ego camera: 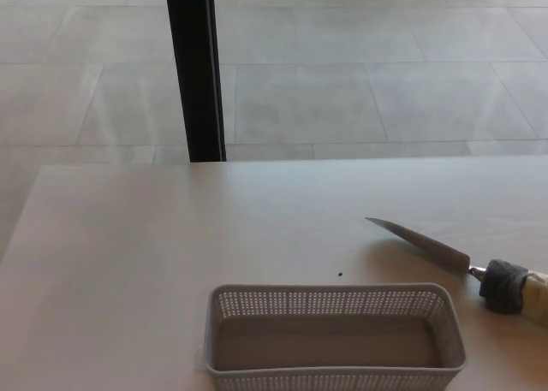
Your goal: A garden tool is kept on the righthand side and a container is kept on the lefthand side on a desk infront of the robot. the robot uses its right hand to pick up the garden tool and makes a scooping motion inside the container
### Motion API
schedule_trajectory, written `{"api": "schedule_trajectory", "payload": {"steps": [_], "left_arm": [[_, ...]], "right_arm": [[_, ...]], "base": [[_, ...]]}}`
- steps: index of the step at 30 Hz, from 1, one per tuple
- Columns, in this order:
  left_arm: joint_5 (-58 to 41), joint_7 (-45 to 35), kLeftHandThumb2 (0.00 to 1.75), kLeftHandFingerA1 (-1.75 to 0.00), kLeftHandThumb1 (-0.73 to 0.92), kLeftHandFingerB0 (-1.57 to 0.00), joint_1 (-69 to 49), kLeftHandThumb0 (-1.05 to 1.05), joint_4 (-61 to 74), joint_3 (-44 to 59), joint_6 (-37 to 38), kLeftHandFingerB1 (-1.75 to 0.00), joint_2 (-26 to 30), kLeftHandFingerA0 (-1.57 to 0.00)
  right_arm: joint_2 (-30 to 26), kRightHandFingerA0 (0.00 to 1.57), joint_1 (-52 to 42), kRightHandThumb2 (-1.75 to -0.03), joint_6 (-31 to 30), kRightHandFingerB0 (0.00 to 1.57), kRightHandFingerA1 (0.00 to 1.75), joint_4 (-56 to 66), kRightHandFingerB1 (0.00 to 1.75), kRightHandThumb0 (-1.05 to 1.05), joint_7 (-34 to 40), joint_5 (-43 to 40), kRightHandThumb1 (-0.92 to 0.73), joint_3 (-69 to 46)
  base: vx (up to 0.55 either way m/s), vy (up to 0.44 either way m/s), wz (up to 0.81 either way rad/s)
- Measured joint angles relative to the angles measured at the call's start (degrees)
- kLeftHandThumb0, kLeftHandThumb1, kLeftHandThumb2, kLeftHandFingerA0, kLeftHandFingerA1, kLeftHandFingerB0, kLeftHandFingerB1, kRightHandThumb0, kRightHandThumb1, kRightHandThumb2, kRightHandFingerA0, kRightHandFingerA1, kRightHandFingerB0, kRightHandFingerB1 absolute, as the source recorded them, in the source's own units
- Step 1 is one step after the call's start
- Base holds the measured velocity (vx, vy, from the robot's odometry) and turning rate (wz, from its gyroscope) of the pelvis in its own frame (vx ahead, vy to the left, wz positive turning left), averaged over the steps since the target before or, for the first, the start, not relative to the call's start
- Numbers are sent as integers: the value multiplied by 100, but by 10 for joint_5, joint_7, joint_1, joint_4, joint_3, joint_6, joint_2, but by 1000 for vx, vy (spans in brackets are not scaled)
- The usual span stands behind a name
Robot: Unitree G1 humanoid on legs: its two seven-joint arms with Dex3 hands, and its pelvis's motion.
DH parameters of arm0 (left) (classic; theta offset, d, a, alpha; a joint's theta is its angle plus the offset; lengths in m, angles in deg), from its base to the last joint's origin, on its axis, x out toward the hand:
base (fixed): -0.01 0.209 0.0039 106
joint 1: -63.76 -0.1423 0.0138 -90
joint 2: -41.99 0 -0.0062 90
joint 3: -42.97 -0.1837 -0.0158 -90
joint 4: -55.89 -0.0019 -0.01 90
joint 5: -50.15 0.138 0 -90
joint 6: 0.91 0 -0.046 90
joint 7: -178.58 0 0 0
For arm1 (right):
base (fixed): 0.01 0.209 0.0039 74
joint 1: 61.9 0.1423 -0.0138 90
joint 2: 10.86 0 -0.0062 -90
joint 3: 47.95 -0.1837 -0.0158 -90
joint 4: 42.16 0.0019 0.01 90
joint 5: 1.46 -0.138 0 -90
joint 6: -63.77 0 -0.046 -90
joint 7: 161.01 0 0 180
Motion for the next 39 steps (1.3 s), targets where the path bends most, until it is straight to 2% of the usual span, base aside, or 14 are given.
{"api": "schedule_trajectory", "payload": {"steps": [5,6,9,10,18,20,22,23,24,26,27,34,35,39], "left_arm": [[-9,-10,77,-112,-30,-116,6,-20,-12,17,1,-115,1,-106],[-10,-12,136,-136,-22,-104,7,-102,-16,20,1,-128,1,-86],[-13,-16,136,-135,-24,-98,8,-100,-24,30,2,-128,1,-90],[-14,-17,78,-116,-31,-111,8,-20,-27,32,2,-113,1,-114],[-23,-27,77,-114,-33,-99,9,-18,-33,45,4,-108,2,-108],[-24,-28,77,-116,-33,-109,10,-18,-33,48,4,-113,2,-111],[-25,-28,77,-117,-33,-114,10,-19,-33,49,4,-115,2,-114],[-25,-28,135,-132,-28,-101,10,-100,-34,49,4,-126,2,-98],[-25,-28,137,-131,-33,-109,10,-89,-34,49,4,-124,2,-97],[-25,-29,141,-135,-28,-101,11,-88,-35,49,4,-127,2,-93],[-25,-29,78,-116,-32,-113,11,-19,-36,49,4,-114,2,-113],[-26,-29,76,-114,-34,-113,12,-18,-39,51,4,-114,2,-110],[-26,-29,134,-132,-34,-98,12,-85,-39,51,4,-129,2,-96],[-26,-30,132,-133,-34,-105,12,-86,-40,51,5,-122,2,-94]], "right_arm": [[-25,0,32,-104,4,0,59,-7,58,-101,-5,-35,-61,-69],[-38,0,43,-107,4,0,58,-7,56,-105,-4,-44,-64,-86],[-69,0,72,-105,4,0,54,-2,53,-103,-1,-67,-64,-129],[-79,0,82,-107,4,0,59,1,57,-104,1,-73,-67,-141],[-171,0,168,-64,-20,4,54,139,68,-101,10,-115,-80,-189],[-177,0,182,-108,-25,11,57,181,64,-105,10,-118,-67,-185],[-178,0,193,-66,-31,9,83,220,66,-102,10,-120,-77,-178],[-178,1,198,-105,-34,17,67,238,65,-94,10,-120,-60,-172],[-179,3,204,-97,-38,6,58,261,56,-44,10,-120,-27,-164],[-181,3,213,-64,-47,15,64,302,52,-93,10,-119,-76,-146],[-182,3,217,-103,-51,10,17,317,28,-90,10,-118,-63,-137],[-199,2,246,-97,-87,10,29,447,29,-82,5,-96,-59,-22],[-203,3,251,-64,-91,11,32,465,23,-80,3,-90,-75,0],[-218,7,263,-97,-113,10,27,520,29,-85,-6,-68,-59,83]], "base": [[0,0,0],[0,0,0],[0,0,0],[0,0,0],[0,0,0],[0,0,0],[0,0,0],[0,0,0],[0,0,0],[0,0,0],[0,0,0],[0,0,0],[0,0,0],[0,0,0]]}}
